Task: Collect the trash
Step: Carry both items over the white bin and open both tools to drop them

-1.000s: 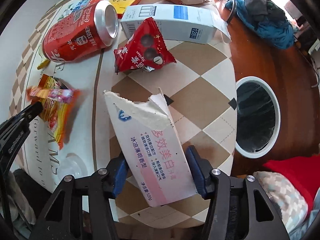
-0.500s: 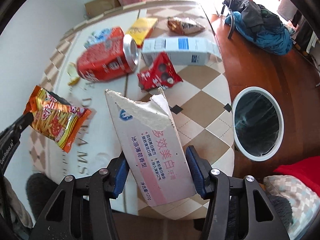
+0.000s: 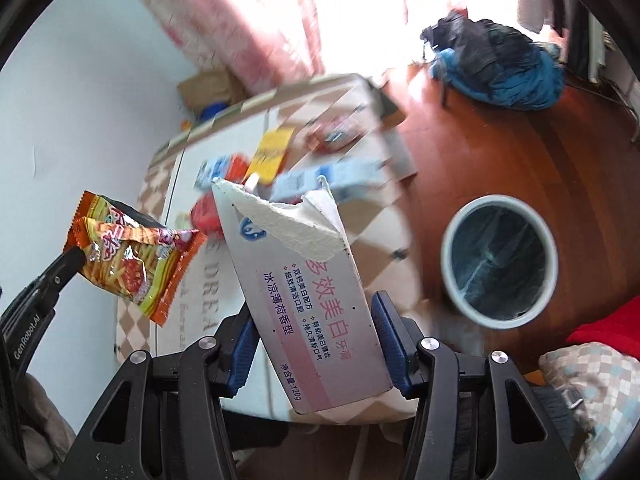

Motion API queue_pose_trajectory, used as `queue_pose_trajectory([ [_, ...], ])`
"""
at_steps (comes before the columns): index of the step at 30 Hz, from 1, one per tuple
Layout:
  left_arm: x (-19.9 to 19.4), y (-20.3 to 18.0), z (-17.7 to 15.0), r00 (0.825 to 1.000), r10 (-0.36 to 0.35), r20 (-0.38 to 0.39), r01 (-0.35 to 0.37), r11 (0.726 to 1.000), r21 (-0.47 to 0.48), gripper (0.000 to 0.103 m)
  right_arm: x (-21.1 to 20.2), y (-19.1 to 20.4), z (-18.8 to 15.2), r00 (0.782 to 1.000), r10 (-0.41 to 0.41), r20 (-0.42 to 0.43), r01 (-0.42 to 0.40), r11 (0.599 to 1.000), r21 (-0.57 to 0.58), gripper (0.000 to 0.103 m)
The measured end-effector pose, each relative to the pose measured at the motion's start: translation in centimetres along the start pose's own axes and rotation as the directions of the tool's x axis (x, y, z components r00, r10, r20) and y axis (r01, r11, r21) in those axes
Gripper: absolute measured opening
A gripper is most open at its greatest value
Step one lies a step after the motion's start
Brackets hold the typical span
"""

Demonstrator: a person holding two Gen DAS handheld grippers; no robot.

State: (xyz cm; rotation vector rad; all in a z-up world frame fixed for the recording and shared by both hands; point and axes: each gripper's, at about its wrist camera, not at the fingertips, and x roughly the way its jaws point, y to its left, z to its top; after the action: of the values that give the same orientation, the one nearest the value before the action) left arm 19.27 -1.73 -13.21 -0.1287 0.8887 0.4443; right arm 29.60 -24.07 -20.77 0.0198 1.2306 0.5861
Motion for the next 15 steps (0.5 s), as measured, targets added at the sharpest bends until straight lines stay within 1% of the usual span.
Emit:
queue_pose_trajectory([
  [4,0.8,-5.6,1.7,0.997,-0.072,-0.004,0.072,0.995,0.064,0.003,-2.9,-5.5,1.2,0.998,-0.044,0.052,0.039,0.995,0.089,0.056],
  [5,1.5,-7.8,2.2,0.995,-0.097,-0.015,0.098,0.991,0.087,0.003,-3.6,-7.5,1.6,0.997,-0.057,0.06,0.049,0.991,0.121,0.056],
  [8,3.8,-12.3,2.7,0.987,-0.148,-0.056,0.154,0.98,0.128,0.003,-4.3,-12.2,2.3,0.993,-0.093,0.069,0.079,0.978,0.191,0.056],
  [11,6.9,-17.1,3.1,0.973,-0.195,-0.122,0.213,0.965,0.155,0.003,-3.9,-17.5,2.9,0.99,-0.134,0.052,0.116,0.958,0.261,0.056],
  [12,8.6,-19.0,3.0,0.964,-0.212,-0.158,0.237,0.958,0.161,0.003,-3.3,-19.7,3.1,0.988,-0.149,0.035,0.132,0.949,0.286,0.056],
  [13,9.4,-19.9,2.9,0.96,-0.219,-0.176,0.248,0.955,0.164,0.004,-2.8,-21.0,3.2,0.987,-0.157,0.024,0.143,0.943,0.299,0.056],
  [15,12.3,-22.6,2.6,0.943,-0.234,-0.234,0.277,0.946,0.168,0.004,-1.1,-24.4,3.4,0.986,-0.167,-0.016,0.163,0.928,0.336,0.056],
])
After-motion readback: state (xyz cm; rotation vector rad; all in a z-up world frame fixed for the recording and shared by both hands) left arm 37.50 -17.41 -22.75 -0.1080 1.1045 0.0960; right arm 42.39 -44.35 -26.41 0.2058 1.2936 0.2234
